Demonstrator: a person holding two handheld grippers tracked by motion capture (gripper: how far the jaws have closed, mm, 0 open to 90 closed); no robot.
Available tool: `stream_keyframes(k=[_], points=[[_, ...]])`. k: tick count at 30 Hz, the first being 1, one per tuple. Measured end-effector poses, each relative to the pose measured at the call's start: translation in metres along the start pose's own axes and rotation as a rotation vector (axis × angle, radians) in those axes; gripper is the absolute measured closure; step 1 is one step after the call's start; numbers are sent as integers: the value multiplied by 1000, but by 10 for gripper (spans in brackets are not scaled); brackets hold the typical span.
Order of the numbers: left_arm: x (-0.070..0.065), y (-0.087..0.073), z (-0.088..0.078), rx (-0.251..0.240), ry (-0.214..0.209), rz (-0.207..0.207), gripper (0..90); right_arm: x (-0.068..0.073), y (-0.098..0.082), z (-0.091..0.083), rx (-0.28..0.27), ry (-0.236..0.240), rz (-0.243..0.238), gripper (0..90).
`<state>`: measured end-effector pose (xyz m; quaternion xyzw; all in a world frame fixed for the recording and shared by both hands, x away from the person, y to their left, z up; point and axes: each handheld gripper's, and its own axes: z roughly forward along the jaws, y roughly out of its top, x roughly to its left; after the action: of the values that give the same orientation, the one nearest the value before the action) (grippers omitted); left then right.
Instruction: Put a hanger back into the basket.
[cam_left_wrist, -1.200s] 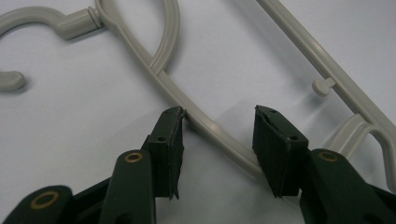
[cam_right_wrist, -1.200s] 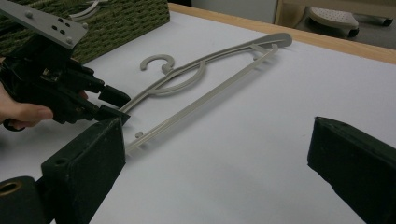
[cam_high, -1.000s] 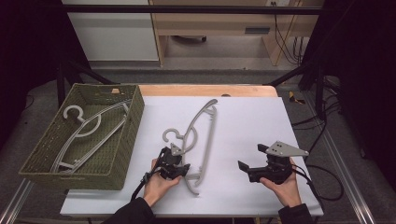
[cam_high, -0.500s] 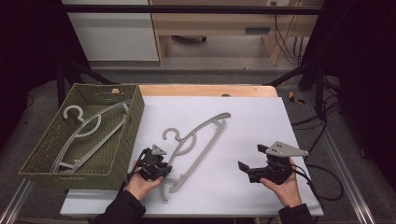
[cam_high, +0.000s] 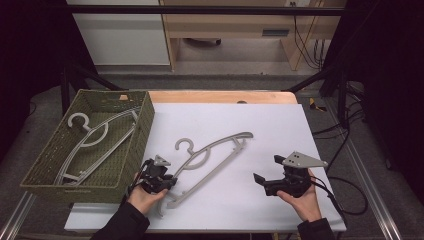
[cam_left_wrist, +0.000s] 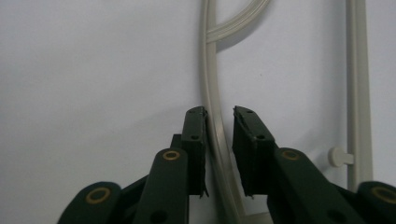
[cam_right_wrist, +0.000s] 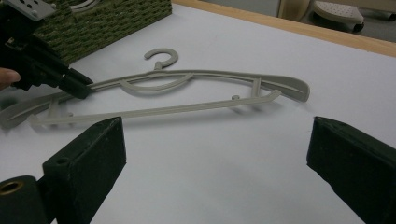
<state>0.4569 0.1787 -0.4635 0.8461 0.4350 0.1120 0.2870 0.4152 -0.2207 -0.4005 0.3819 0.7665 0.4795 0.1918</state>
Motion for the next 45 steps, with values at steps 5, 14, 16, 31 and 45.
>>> stream_keyframes(k=[5, 14, 16, 31, 45], points=[[1, 1, -1, 15, -7, -1, 791, 1, 0, 0, -1, 2, 1, 49], [-2, 3, -4, 43, -3, 107, 808, 0, 0, -2, -3, 0, 6, 50], [-2, 6, -2, 49, -5, 108, 732, 0, 0, -2, -2, -1, 8, 50], [-11, 29, 12, 129, 2, 177, 769, -2, 2, -3, -3, 2, 6, 50], [-16, 20, -4, 68, -12, 178, 814, -2, 2, -6, -7, 0, 9, 49]])
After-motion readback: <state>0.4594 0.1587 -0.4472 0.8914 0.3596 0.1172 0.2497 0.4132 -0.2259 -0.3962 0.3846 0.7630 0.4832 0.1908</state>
